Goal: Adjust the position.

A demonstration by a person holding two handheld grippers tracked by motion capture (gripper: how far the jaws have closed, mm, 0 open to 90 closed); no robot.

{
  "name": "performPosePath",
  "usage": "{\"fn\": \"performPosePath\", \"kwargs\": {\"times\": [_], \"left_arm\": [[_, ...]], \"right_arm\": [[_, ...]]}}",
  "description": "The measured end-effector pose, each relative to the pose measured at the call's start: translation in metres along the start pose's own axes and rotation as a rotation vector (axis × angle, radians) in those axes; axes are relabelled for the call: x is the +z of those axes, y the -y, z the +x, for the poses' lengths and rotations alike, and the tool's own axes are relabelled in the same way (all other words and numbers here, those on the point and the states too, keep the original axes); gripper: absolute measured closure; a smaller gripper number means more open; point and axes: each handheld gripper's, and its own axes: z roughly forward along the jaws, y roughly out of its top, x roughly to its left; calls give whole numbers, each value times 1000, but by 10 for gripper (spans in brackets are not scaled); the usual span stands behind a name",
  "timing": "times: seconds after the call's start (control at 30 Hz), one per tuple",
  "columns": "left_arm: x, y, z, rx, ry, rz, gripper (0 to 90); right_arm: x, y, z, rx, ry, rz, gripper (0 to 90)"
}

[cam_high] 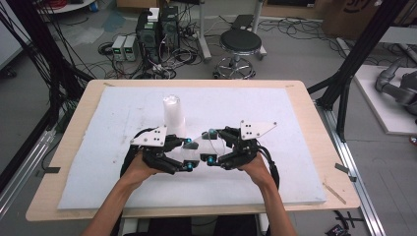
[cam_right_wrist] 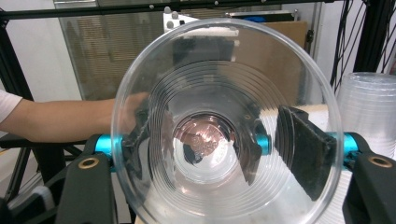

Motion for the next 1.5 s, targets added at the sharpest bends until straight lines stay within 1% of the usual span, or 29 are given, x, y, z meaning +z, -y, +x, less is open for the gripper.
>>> {"fn": "performPosePath", "kwargs": {"times": [0.13,0.17,0.2,0.23,0.3,0.43,0.57,0.6,0.63,0.67,0.7,0.73,0.77,0.8,0.83,0.87,0.93,1.0,1.03,1.07,1.1,1.17,1.2,1.3,1.37,1.4,1.43,1.47,1.5], "left_arm": [[0,0,0,1,0,4,406],[0,0,0,2,-2,5,341],[3,-1,-1,-38,-42,11,164],[3,-1,-1,-38,-42,11,17],[1,-1,0,-41,-62,23,17],[-1,0,0,-40,-70,26,17],[-11,3,-2,-47,-122,84,17],[-11,3,-2,-47,-122,84,17],[-15,6,-2,-46,-147,103,17],[-23,12,-2,-55,-200,146,17],[-27,15,-1,-65,-231,162,17],[-27,15,-1,-65,-231,162,17],[-33,19,-1,-77,-268,165,17],[-42,25,-1,-97,-326,169,17],[-42,25,-1,-97,-326,169,17],[-51,32,-1,-128,-383,164,17],[-59,39,-2,-150,-437,150,17],[-69,48,-2,-171,-495,131,17],[-69,48,-2,-171,-495,131,17],[-78,58,-4,-189,-555,116,17],[-82,62,-4,-194,-580,112,17],[-85,66,-5,-194,-598,108,17],[-91,72,-7,-193,-634,99,17],[-97,80,-9,-202,-696,98,17],[-98,81,-10,-204,-709,94,17],[-101,85,-11,-204,-744,94,17],[-101,85,-11,-204,-744,94,17],[-104,89,-12,-215,-779,67,17],[-104,89,-12,-215,-779,67,17]], "right_arm": [[0,0,0,4,-2,1,328],[0,0,0,4,-1,1,328],[0,0,0,4,-2,0,328],[0,0,0,4,-2,0,328],[-1,0,0,9,4,0,328],[-2,0,0,6,7,6,328],[-4,-1,-1,2,28,26,328],[-4,-1,-1,2,28,26,328],[-6,-1,-2,1,54,64,327],[-8,-2,-2,7,73,89,327],[-9,-3,-3,6,92,119,327],[-9,-3,-3,6,92,119,327],[-9,-3,-4,8,112,158,327],[-11,-5,-7,24,148,228,327],[-11,-5,-7,24,148,228,327],[-12,-6,-10,42,193,295,327],[-13,-8,-14,58,235,360,327],[-14,-9,-17,70,263,403,328],[-14,-9,-17,70,263,403,328],[-15,-10,-20,78,303,459,329],[-15,-10,-21,85,321,484,331],[-15,-11,-22,85,336,509,331],[-14,-13,-24,91,367,561,332],[-11,-15,-28,90,397,631,333],[-9,-17,-29,90,417,667,334],[-8,-18,-30,94,427,692,334],[-7,-19,-31,92,431,702,334],[-6,-20,-31,95,436,717,335],[-5,-21,-31,94,436,721,335]]}}
